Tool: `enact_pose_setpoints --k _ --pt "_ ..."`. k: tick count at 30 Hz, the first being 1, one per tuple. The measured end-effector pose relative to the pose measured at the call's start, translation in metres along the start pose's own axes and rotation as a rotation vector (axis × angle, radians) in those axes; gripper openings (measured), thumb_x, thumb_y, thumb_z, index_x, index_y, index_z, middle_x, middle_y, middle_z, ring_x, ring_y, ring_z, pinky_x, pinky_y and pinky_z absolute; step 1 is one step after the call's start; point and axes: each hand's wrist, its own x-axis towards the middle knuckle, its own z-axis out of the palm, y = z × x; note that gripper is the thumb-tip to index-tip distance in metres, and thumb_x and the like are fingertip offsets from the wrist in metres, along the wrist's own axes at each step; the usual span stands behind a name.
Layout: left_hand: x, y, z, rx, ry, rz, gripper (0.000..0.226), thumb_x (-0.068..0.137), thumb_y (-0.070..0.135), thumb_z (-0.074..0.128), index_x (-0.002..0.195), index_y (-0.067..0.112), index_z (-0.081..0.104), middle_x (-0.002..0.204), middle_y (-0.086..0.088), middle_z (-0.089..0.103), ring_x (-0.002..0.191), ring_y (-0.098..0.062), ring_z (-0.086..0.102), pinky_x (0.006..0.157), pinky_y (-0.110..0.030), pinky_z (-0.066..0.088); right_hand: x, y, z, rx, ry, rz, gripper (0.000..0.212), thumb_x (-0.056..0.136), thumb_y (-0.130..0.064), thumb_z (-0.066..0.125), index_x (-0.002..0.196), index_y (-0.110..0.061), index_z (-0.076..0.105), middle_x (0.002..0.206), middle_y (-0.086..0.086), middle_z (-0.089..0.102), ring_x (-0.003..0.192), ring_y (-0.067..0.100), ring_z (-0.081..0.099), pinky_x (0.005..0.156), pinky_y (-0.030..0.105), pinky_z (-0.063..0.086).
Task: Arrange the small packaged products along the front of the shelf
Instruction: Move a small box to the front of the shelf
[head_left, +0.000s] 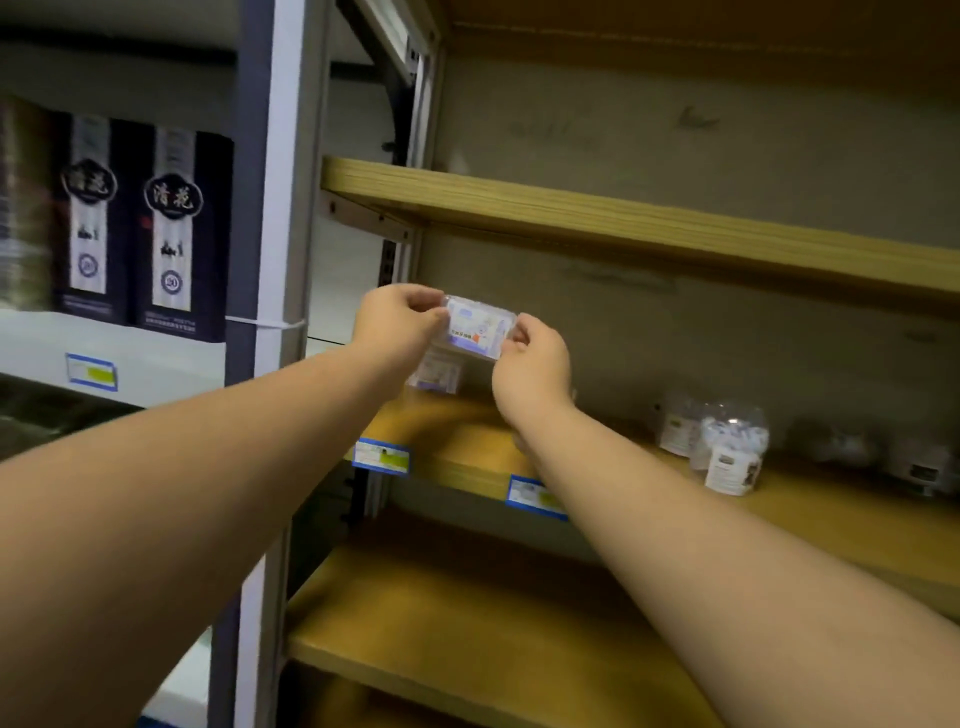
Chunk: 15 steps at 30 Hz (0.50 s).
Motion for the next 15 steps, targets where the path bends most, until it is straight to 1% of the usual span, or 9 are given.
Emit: enact_pose_setpoints --k 1,2,4,5,7,10,12,13,15 --pt "0.004 -0.008 -0.007 0.035 0.009 -0.011 0.030 0.090 0.011 0.064 0.119 0.014 0.071 0.108 -0.004 0.073 0.089 -0.014 0.066 0.066 -0.023 0.054 0.001 0.002 0.013 -0.012 -0.047 0.020 0.037 0.101 -0.012 0.045 0.137 -0.015 0.054 0.134 0.004 0.055 0.117 0.020 0.058 0.098 0.034 0.051" --pt "0.009 -0.017 -0.011 0.062 0.011 -0.027 0.030 0.091 0.008 0.061 0.118 0.013 0.071 0.109 -0.006 0.073 0.091 -0.016 0.066 0.067 -0.025 0.055 0.002 0.005 0.026 -0.027 -0.087 0.039 0.033 0.099 -0.010 0.045 0.128 -0.014 0.060 0.129 0.005 0.058 0.110 0.020 0.060 0.089 0.030 0.053" --pt "0.017 -0.033 -0.016 0.124 -0.008 -0.076 0.031 0.092 0.002 0.054 0.116 0.010 0.071 0.109 -0.010 0.072 0.096 -0.021 0.066 0.078 -0.029 0.055 0.004 0.011 0.045 -0.054 -0.136 0.074 0.021 0.094 -0.005 0.048 0.103 -0.013 0.065 0.114 0.004 0.065 0.091 0.017 0.061 0.068 0.024 0.049" --pt "0.020 -0.041 -0.017 0.164 -0.023 -0.104 0.032 0.092 -0.001 0.051 0.115 0.009 0.071 0.109 -0.011 0.071 0.096 -0.022 0.065 0.079 -0.029 0.053 0.006 0.014 0.052 -0.056 -0.157 0.098 0.021 0.092 -0.004 0.050 0.100 -0.014 0.066 0.109 0.004 0.067 0.088 0.017 0.061 0.066 0.024 0.047" --pt "0.026 -0.056 -0.017 0.213 -0.055 -0.144 0.032 0.094 -0.002 0.048 0.115 0.008 0.069 0.109 -0.011 0.071 0.090 -0.020 0.063 0.075 -0.028 0.051 0.010 0.018 0.061 -0.048 -0.207 0.168 0.025 0.092 -0.003 0.053 0.108 -0.016 0.067 0.110 0.003 0.069 0.095 0.019 0.063 0.074 0.027 0.049" --pt "0.037 -0.076 -0.012 0.212 -0.105 -0.190 0.031 0.098 0.004 0.045 0.119 0.014 0.065 0.105 -0.007 0.070 0.082 -0.017 0.064 0.066 -0.025 0.053 0.018 0.027 0.071 -0.046 -0.229 0.264 0.028 0.094 -0.005 0.055 0.119 -0.016 0.062 0.116 0.005 0.068 0.101 0.022 0.061 0.087 0.032 0.051" --pt "0.043 -0.084 -0.009 0.219 -0.132 -0.213 0.030 0.100 0.009 0.044 0.122 0.018 0.062 0.108 -0.006 0.069 0.087 -0.020 0.065 0.072 -0.031 0.058 0.022 0.032 0.076 -0.031 -0.234 0.316 0.029 0.096 -0.007 0.055 0.123 -0.015 0.059 0.119 0.006 0.066 0.104 0.022 0.060 0.090 0.034 0.052" --pt "0.046 -0.088 -0.007 0.224 -0.133 -0.227 0.030 0.100 0.010 0.044 0.122 0.019 0.062 0.109 -0.006 0.069 0.090 -0.022 0.066 0.077 -0.034 0.059 0.022 0.033 0.079 -0.020 -0.241 0.335 0.029 0.097 -0.007 0.054 0.125 -0.014 0.058 0.120 0.006 0.065 0.103 0.021 0.059 0.090 0.034 0.051" --pt "0.052 -0.098 -0.004 0.266 -0.118 -0.239 0.029 0.098 0.009 0.045 0.118 0.020 0.064 0.110 -0.006 0.068 0.090 -0.024 0.065 0.077 -0.035 0.059 0.023 0.035 0.083 -0.010 -0.255 0.375 0.030 0.098 -0.007 0.050 0.127 -0.013 0.055 0.122 0.007 0.063 0.103 0.021 0.058 0.084 0.032 0.050"
